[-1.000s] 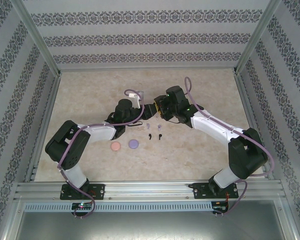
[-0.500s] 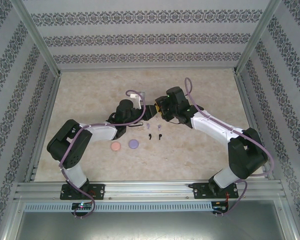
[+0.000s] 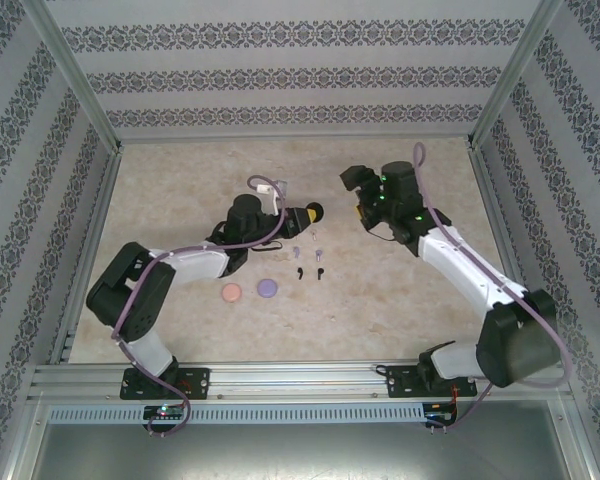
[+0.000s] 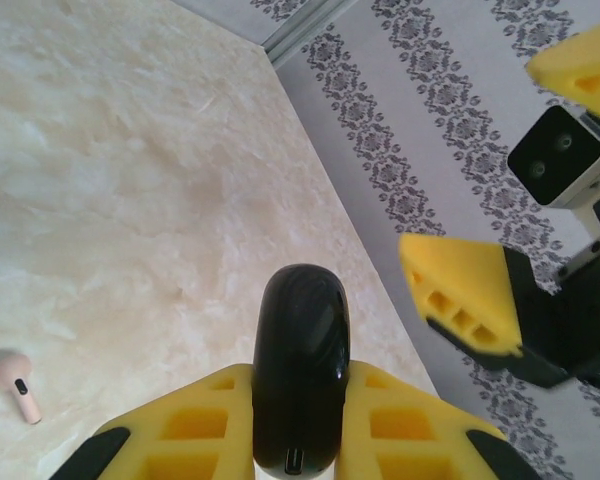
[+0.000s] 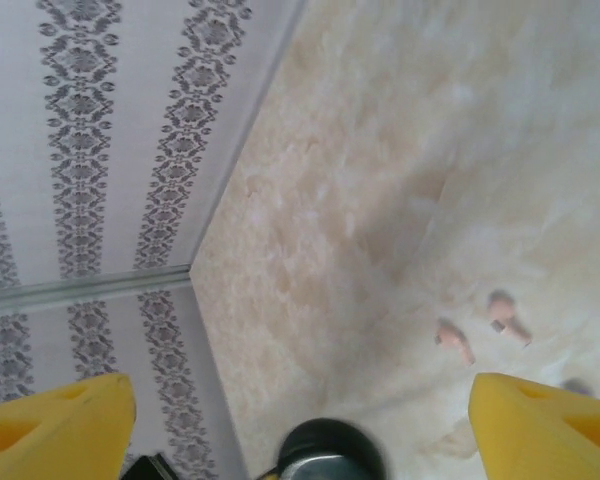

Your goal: Insert the wireless bluetooth earbuds into the charging case

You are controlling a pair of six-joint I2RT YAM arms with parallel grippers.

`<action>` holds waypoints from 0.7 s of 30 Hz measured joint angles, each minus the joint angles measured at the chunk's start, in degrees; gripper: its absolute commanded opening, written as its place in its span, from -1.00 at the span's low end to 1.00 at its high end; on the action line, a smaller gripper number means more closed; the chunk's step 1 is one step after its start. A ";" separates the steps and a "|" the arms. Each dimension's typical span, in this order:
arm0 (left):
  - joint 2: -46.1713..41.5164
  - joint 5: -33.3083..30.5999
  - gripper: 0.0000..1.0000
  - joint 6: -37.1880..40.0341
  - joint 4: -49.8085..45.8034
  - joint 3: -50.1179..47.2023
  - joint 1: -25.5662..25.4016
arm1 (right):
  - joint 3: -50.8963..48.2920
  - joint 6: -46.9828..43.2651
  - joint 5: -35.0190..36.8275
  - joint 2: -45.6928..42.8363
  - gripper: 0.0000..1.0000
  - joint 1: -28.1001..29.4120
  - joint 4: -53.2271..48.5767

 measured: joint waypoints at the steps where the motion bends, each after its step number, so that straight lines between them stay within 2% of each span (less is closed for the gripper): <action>1: -1.07 0.96 -1.00 0.63 -1.09 0.04 0.70 | -0.70 -3.13 -1.22 -0.79 0.72 -0.87 0.24; 6: -6.27 7.06 -1.00 5.33 -8.55 2.27 3.78 | -8.20 -19.63 -9.88 -3.74 0.66 -2.32 4.63; 11: -8.41 13.14 -1.00 9.66 -15.67 5.66 4.28 | -13.35 -30.69 -16.87 -6.19 0.64 -0.39 7.26; 15: -8.55 16.68 -1.00 11.37 -19.32 7.19 4.28 | -13.86 -35.34 -20.52 -6.99 0.62 1.27 10.08; 21: -8.55 19.30 -1.00 12.09 -22.27 7.30 4.28 | -13.84 -38.10 -22.21 -6.91 0.57 2.58 11.67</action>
